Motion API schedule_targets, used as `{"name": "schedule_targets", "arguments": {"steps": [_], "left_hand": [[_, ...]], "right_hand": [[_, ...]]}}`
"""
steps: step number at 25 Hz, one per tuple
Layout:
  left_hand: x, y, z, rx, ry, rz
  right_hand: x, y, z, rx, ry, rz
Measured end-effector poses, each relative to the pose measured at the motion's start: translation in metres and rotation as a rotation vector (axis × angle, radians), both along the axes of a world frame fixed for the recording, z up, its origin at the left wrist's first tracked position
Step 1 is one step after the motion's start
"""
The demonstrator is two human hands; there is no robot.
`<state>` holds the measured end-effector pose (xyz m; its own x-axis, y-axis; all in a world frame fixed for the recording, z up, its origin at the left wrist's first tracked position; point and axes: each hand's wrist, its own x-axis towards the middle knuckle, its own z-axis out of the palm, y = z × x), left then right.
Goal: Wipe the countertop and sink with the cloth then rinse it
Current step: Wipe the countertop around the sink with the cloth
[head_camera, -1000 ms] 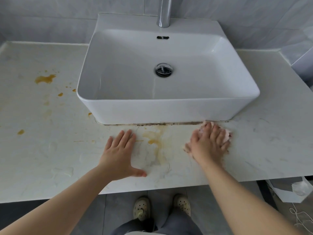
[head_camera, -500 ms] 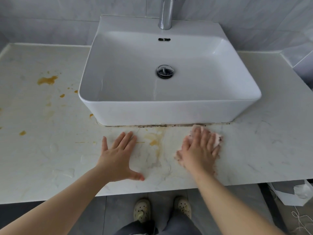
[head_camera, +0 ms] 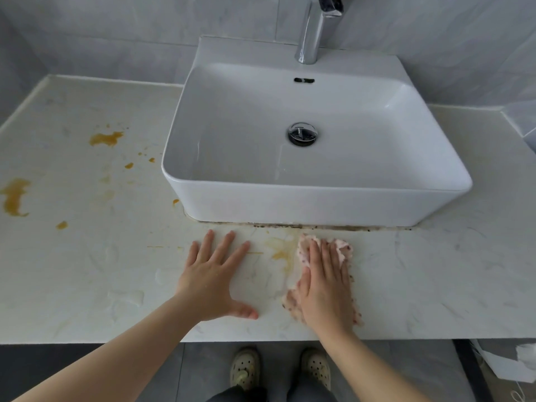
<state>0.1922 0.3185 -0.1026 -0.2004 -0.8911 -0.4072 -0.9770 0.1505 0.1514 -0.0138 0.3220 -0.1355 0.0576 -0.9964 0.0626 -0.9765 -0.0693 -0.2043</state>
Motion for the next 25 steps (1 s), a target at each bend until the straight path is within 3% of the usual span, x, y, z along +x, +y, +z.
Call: {"name": "schedule_targets", "arguments": {"steps": [3, 8, 12, 16, 17, 21, 25], "left_hand": [[0.000, 0.000, -0.002, -0.008, 0.007, -0.003], [-0.001, 0.002, -0.002, -0.032, 0.016, 0.034], [0.000, 0.002, 0.000, -0.018, 0.012, 0.030], [-0.002, 0.002, 0.001, -0.003, 0.022, 0.032], [-0.003, 0.002, 0.002, -0.003, 0.018, 0.034], [-0.002, 0.001, 0.003, -0.008, 0.004, 0.029], [-0.002, 0.001, 0.003, 0.002, -0.006, 0.024]], "right_hand": [[0.008, -0.011, 0.006, -0.013, -0.081, 0.002], [0.052, -0.032, 0.009, 0.057, 0.053, 0.534], [0.001, -0.046, 0.004, 0.063, 0.183, 0.405], [-0.006, -0.028, 0.009, 0.128, 0.152, 0.006], [0.017, -0.024, 0.009, 0.148, 0.098, 0.007], [0.054, -0.021, 0.006, 0.071, 0.073, 0.419], [-0.048, -0.040, 0.004, 0.151, 0.193, 0.194]]}}
